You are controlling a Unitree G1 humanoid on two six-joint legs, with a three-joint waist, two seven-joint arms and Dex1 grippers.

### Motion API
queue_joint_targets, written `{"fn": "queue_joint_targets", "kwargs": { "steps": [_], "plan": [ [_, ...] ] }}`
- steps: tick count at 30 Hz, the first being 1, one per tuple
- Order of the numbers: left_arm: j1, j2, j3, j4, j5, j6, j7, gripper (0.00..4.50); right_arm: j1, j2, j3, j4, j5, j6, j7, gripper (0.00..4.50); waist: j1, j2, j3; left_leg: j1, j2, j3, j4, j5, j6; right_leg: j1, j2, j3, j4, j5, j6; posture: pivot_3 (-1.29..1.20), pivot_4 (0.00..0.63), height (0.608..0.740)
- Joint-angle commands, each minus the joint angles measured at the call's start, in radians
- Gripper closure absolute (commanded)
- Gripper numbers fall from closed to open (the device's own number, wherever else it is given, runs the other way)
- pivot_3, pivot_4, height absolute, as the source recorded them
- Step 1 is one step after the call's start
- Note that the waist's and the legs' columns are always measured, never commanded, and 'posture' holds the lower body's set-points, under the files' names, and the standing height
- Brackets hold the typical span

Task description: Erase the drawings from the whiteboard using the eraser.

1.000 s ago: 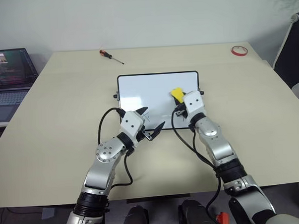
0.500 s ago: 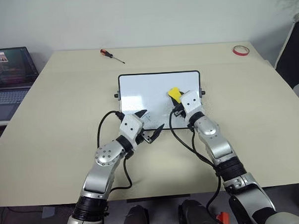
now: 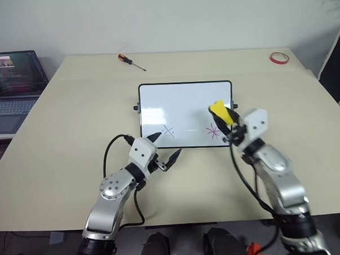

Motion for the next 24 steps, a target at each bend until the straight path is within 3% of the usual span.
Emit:
{"fn": "queue_joint_targets", "kwargs": {
  "steps": [1, 5, 10, 17, 24],
  "plan": [
    [0.014, 0.002, 0.036, -0.054, -0.031, -0.023, 0.003, 0.00, 0.178, -0.089, -0.087, -0.137, 0.041, 0.032, 0.057, 3.23, 0.009, 0.000, 0.000, 0.000, 0.000, 0.000, 0.000, 0.000, 0.000, 0.001, 0.000, -0.001, -0.001, 0.000, 0.000, 0.00, 0.150, 0.740],
    [0.016, -0.004, 0.039, -0.050, -0.034, -0.033, 0.008, 0.00, 0.381, -0.169, -0.116, -0.157, 0.014, -0.059, 0.117, 3.23, 0.009, 0.000, 0.000, 0.000, -0.001, 0.002, 0.000, 0.000, 0.000, 0.001, 0.000, -0.002, -0.002, 0.000, 0.000, 0.00, 0.150, 0.740],
    [0.012, -0.009, 0.025, -0.033, -0.034, -0.049, -0.003, 0.00, 0.470, -0.173, -0.132, -0.132, 0.007, -0.119, 0.121, 3.23, -0.001, 0.000, 0.001, 0.003, -0.001, 0.005, 0.000, 0.000, 0.000, 0.002, 0.002, 0.001, -0.001, 0.000, 0.000, 0.00, 0.150, 0.740],
    [-0.019, -0.011, 0.017, -0.005, -0.036, -0.060, -0.009, 0.00, 0.414, -0.167, -0.136, -0.125, 0.009, -0.110, 0.095, 3.23, 0.006, 0.000, 0.001, 0.003, -0.001, 0.006, 0.000, 0.000, 0.000, 0.002, 0.003, 0.001, -0.002, 0.000, 0.000, 0.00, 0.150, 0.740],
    [-0.053, -0.014, -0.030, 0.024, -0.029, -0.079, -0.050, 0.00, 0.152, -0.096, -0.047, 0.006, -0.083, -0.127, 0.011, 3.23, 0.005, 0.000, 0.001, 0.003, -0.002, 0.006, 0.000, 0.000, 0.000, 0.002, 0.003, 0.001, -0.001, 0.000, 0.000, 0.00, 0.150, 0.740]
  ]
}}
